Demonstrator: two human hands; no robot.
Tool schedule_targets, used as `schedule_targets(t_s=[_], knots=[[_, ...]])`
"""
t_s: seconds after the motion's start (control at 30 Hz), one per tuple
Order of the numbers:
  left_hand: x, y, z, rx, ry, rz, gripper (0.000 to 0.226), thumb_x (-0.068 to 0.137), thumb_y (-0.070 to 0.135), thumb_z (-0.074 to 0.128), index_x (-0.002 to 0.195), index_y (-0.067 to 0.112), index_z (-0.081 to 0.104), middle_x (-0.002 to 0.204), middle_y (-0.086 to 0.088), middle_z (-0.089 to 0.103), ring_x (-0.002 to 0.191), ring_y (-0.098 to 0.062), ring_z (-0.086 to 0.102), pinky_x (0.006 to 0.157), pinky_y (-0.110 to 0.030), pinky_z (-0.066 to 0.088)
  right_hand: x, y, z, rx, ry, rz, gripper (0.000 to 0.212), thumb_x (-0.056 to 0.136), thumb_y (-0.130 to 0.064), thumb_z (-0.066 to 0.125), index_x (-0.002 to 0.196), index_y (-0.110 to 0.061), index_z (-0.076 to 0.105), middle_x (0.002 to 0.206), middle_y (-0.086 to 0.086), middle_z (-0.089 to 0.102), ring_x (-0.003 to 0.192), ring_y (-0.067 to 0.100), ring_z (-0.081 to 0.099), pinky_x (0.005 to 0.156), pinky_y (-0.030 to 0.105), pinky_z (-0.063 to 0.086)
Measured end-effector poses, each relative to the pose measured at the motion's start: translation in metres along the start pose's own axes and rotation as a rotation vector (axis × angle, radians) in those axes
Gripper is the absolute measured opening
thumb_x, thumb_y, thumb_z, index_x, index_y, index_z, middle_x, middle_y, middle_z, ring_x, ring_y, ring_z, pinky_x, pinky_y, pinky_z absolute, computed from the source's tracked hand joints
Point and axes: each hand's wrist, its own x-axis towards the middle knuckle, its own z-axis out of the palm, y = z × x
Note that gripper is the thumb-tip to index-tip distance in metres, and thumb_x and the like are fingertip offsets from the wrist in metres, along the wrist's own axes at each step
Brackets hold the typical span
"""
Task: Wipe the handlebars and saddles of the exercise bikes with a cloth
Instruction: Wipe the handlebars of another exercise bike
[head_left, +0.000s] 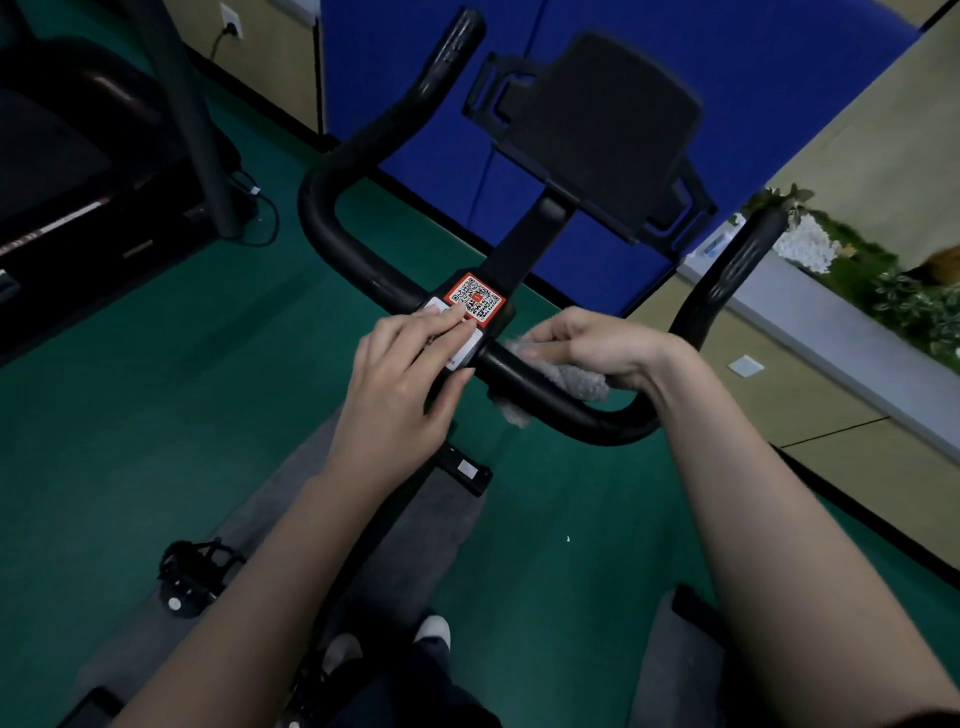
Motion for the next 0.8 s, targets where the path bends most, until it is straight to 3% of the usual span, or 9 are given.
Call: schedule_targets(t_s=[0.07,0.13,0.2,0.27,0.33,0.4,0.47,0.7,0.8], knots=[[0.0,0.0,0.0,-0.002,-0.002,0.0,0.035,0.091,0.022,0.06,0.123,0.011,0.062,0.128,0.003,0.058,0.117,-0.017,0.046,0.095,-0.028,0.032,-0.006,0.008,-0.002,-0.046,0.054,0.008,0.025,0.095,-0.011,0.054,0.106,0.01,0.063,0.107,0.033,0.064,0.092,0.036,0.063,0.093,0.049,0.047],[0.0,-0.001,0.0,-0.005,-0.001,-0.002,0.034,0.091,0.022,0.06,0.123,0.011,0.062,0.127,0.002,0.059,0.117,-0.017,0.046,0.095,-0.027,0.031,-0.012,0.015,0.005,-0.108,0.207,-0.034,0.02,0.094,-0.014,0.057,0.098,0.004,0.066,0.101,0.025,0.068,0.097,0.037,0.064,0.09,0.047,0.05],[0.0,-0.001,0.002,-0.011,0.008,-0.007,0.034,0.09,0.02,0.062,0.122,0.01,0.063,0.127,0.001,0.059,0.117,-0.017,0.046,0.095,-0.027,0.031,-0.019,0.016,0.022,-0.162,0.445,-0.111,0.009,0.091,-0.016,0.06,0.091,-0.014,0.069,0.089,0.002,0.071,0.089,0.019,0.063,0.08,0.021,0.046],[0.0,-0.001,0.003,-0.012,0.017,-0.011,0.034,0.089,0.019,0.062,0.123,0.01,0.063,0.128,0.001,0.058,0.117,-0.017,0.046,0.094,-0.028,0.032,-0.024,0.008,0.046,-0.228,0.692,-0.224,0.012,0.089,-0.013,0.061,0.092,-0.017,0.071,0.085,-0.004,0.067,0.082,0.009,0.056,0.07,0.004,0.035],[0.0,-0.001,0.003,-0.005,0.017,-0.01,0.035,0.09,0.019,0.062,0.123,0.011,0.062,0.128,0.002,0.058,0.118,-0.017,0.046,0.094,-0.029,0.032,-0.024,0.003,0.064,-0.25,0.807,-0.336,0.014,0.087,-0.006,0.062,0.096,-0.009,0.071,0.091,0.002,0.066,0.086,0.014,0.056,0.078,0.009,0.038],[0.0,-0.002,0.003,0.001,0.01,-0.001,0.035,0.09,0.019,0.061,0.123,0.011,0.062,0.129,0.002,0.057,0.118,-0.018,0.046,0.094,-0.029,0.032,-0.028,0.005,0.07,-0.242,0.825,-0.404,0.015,0.085,-0.003,0.065,0.099,-0.003,0.071,0.095,0.007,0.063,0.091,0.022,0.057,0.084,0.023,0.042],[0.0,-0.002,0.004,0.002,0.005,0.003,0.035,0.09,0.019,0.061,0.123,0.011,0.062,0.128,0.002,0.057,0.118,-0.018,0.046,0.095,-0.028,0.031,-0.036,0.011,0.071,-0.236,0.827,-0.437,0.016,0.084,-0.003,0.067,0.099,-0.001,0.07,0.096,0.008,0.061,0.093,0.024,0.058,0.084,0.027,0.044],[0.0,-0.001,0.003,-0.001,-0.001,-0.012,0.035,0.091,0.019,0.06,0.124,0.011,0.061,0.131,0.003,0.056,0.119,-0.016,0.044,0.095,-0.03,0.031,-0.03,0.003,0.102,-0.251,1.019,-0.389,0.015,0.082,0.001,0.067,0.097,0.002,0.07,0.094,0.012,0.062,0.092,0.026,0.057,0.084,0.012,0.034],[0.0,-0.002,0.001,-0.004,-0.007,0.001,0.035,0.09,0.019,0.061,0.124,0.011,0.061,0.13,0.003,0.056,0.118,-0.017,0.044,0.094,-0.03,0.032,-0.04,0.007,0.111,-0.161,1.102,-0.441,0.012,0.082,0.003,0.066,0.094,0.003,0.07,0.093,0.01,0.064,0.09,0.023,0.058,0.086,0.011,0.038]])
